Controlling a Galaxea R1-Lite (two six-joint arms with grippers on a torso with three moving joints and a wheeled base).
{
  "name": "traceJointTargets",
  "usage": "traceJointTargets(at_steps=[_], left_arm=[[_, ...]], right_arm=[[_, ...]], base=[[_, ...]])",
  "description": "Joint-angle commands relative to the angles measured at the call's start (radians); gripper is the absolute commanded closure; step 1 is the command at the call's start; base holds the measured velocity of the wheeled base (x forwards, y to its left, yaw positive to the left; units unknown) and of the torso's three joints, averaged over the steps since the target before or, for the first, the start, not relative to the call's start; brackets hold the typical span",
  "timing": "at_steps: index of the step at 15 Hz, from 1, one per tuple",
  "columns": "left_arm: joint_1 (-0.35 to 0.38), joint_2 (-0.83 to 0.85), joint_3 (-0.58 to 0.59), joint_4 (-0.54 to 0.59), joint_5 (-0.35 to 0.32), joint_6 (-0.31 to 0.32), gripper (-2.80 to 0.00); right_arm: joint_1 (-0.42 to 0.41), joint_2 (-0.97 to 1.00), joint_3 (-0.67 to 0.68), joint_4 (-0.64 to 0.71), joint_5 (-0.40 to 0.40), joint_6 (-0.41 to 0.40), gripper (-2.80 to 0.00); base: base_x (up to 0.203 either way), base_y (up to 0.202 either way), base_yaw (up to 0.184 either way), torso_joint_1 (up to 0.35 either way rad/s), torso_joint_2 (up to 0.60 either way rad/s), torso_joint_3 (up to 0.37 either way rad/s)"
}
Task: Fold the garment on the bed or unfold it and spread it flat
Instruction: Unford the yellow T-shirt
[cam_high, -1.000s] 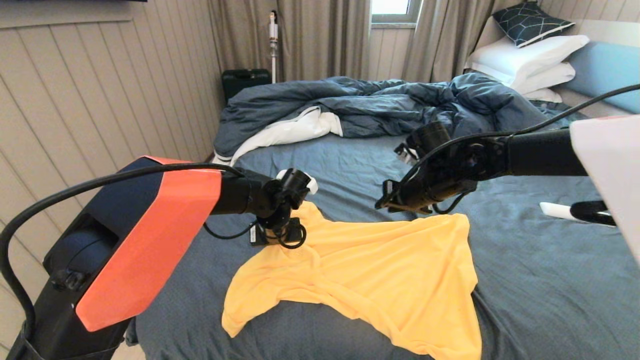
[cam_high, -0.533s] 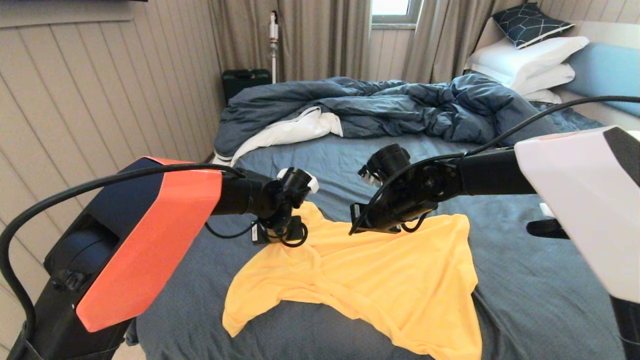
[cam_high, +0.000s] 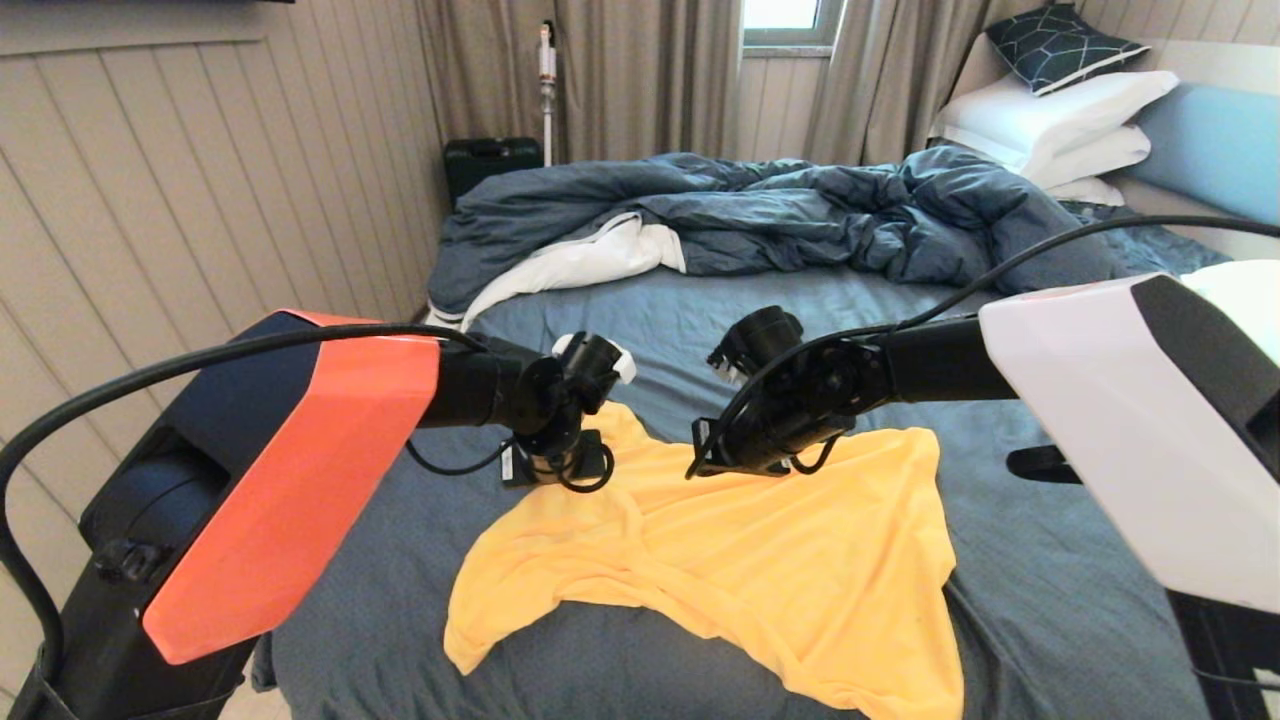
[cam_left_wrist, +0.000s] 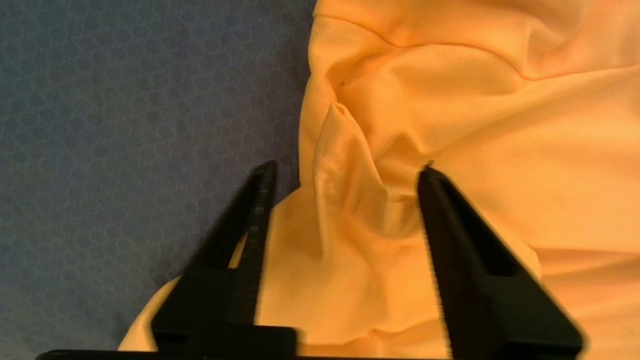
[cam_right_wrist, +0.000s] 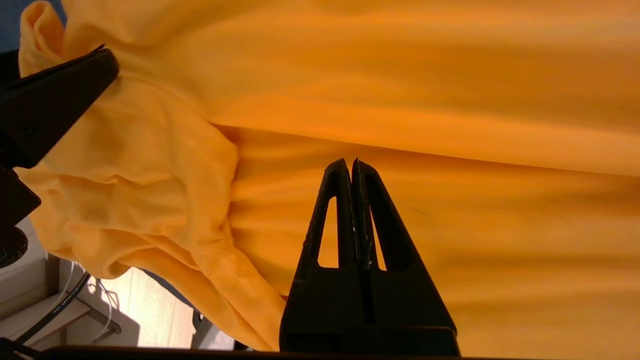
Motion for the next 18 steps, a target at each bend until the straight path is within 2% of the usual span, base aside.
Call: traceJointTargets(at_steps=[1,7,8,18], left_arm=[[0.000,-0.007,0.005,0.005,0.002,-0.005,-2.80],[0.002,-0.011,0.005,0.005,0.002,-0.002,-2.80],[0.002,-0.012,0.007,0.007,0.002,-0.002,0.00],[0.008,-0.021,0.011,0.019,0.005,-0.003,0.00]], right_arm=[[-0.005,0.026,-0.012,0.003,0.002,0.003,0.00],[-0.009,0.051,-0.020,-0.001,0.002,0.003,0.00],[-0.009,0.051,-0.021,-0.001,0.003,0.003,0.00],[-0.015,0.073,-0.031,-0.001,0.001,0.003,0.00]], base=[[0.000,0.000,0.000,0.000,0.00,0.000],[0.000,0.000,0.000,0.000,0.00,0.000],[0.000,0.000,0.000,0.000,0.00,0.000],[0.000,0.000,0.000,0.000,0.00,0.000]])
